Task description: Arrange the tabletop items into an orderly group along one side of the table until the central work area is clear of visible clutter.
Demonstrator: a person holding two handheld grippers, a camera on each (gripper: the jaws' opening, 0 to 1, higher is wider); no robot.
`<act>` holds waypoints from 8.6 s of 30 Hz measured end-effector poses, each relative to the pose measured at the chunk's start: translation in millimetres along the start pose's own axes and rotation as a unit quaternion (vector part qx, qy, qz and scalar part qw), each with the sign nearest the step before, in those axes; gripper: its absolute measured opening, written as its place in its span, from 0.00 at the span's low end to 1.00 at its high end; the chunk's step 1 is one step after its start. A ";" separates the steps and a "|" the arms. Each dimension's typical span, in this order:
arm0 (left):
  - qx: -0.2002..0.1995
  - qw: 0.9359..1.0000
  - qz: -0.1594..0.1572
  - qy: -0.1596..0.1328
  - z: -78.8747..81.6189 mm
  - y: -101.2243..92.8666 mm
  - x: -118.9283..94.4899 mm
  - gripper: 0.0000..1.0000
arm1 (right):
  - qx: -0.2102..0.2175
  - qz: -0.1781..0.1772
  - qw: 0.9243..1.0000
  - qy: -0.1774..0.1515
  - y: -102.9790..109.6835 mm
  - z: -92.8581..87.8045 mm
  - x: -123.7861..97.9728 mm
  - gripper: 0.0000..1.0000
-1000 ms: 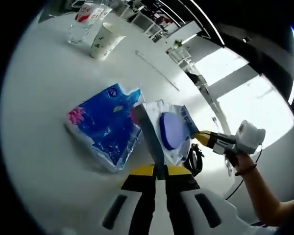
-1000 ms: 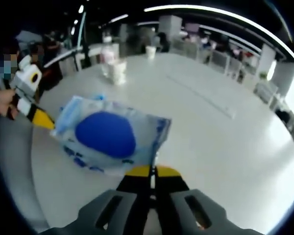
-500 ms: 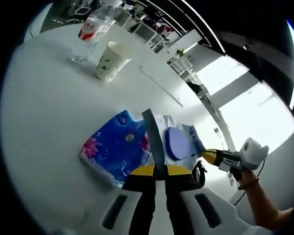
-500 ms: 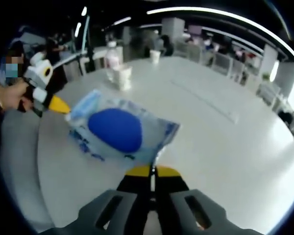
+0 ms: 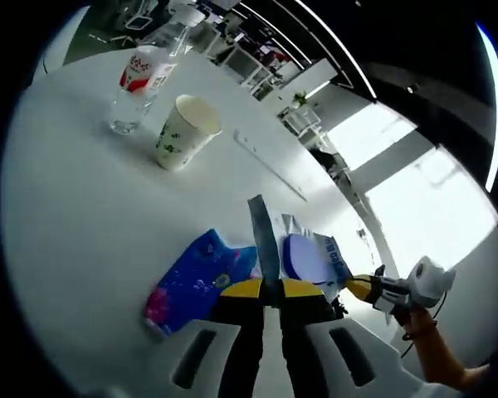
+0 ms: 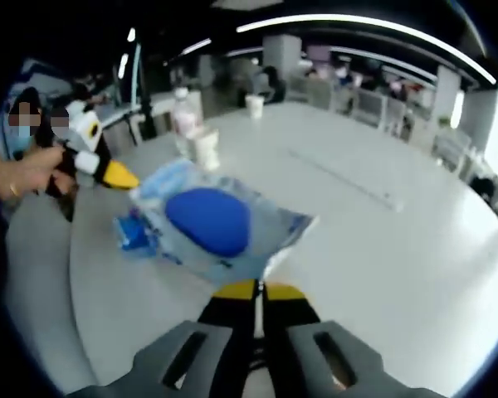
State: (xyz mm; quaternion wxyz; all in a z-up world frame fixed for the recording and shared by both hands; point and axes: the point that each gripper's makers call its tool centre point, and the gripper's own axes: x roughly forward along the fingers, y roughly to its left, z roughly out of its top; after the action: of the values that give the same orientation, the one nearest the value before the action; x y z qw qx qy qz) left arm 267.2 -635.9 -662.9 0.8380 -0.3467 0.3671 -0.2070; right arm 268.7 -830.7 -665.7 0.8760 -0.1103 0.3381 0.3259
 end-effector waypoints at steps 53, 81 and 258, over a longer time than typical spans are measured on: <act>0.167 0.986 -0.006 0.021 -34.4 -14.8 -7.8 0.53 | 0.146 -0.053 0.988 0.022 -9.0 -8.6 14.0 0.00; 0.127 0.989 0.024 0.068 -75.4 3.1 5.7 0.38 | 0.172 -0.046 0.983 0.040 -4.6 -19.7 12.0 0.00; 0.184 0.977 0.076 -0.071 64.0 58.7 36.4 0.82 | 0.159 -0.101 0.981 -0.056 -15.3 28.5 69.7 0.74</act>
State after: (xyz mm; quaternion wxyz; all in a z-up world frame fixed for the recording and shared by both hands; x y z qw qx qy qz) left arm 344.7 -590.8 -691.7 0.9248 -0.1714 0.2873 -0.1814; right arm 332.4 -796.0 -691.1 0.9281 0.0150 0.3234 0.1837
